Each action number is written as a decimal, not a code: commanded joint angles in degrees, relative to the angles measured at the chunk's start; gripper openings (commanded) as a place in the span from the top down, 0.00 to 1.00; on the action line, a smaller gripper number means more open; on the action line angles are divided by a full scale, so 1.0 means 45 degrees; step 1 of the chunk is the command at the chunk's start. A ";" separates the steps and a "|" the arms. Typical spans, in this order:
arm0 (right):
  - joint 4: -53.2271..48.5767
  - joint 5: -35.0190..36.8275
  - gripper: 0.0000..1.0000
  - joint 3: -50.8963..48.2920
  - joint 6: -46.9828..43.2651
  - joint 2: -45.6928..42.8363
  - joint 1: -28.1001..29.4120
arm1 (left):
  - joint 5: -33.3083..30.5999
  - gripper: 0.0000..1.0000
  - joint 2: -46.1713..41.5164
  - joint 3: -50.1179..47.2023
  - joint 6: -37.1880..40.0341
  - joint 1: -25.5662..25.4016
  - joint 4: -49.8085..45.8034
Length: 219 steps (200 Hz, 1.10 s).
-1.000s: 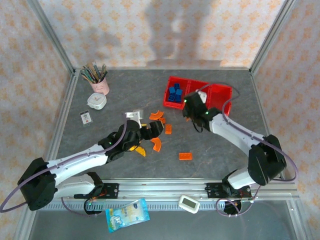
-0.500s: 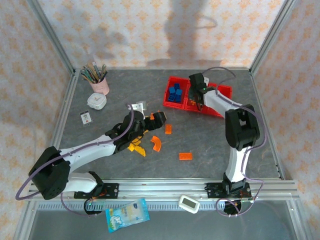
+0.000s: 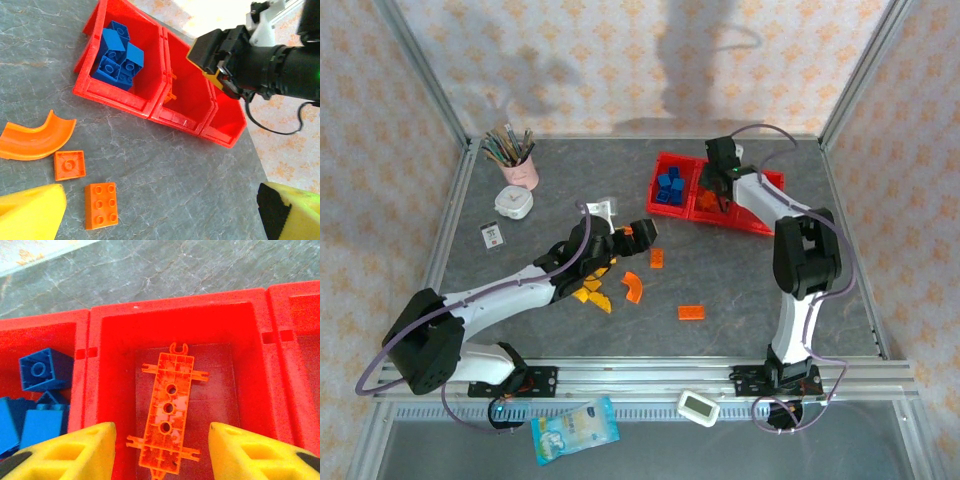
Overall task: Sort the legos into containers by color
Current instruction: Place the lego in the container, then pick up the lego from the bottom-center of the table.
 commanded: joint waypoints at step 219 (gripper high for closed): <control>-0.2579 -0.0323 0.14 -1.0669 0.5028 -0.9149 0.6802 | -0.1296 0.01 -0.3493 -0.3999 -0.1907 -0.2349 -0.0047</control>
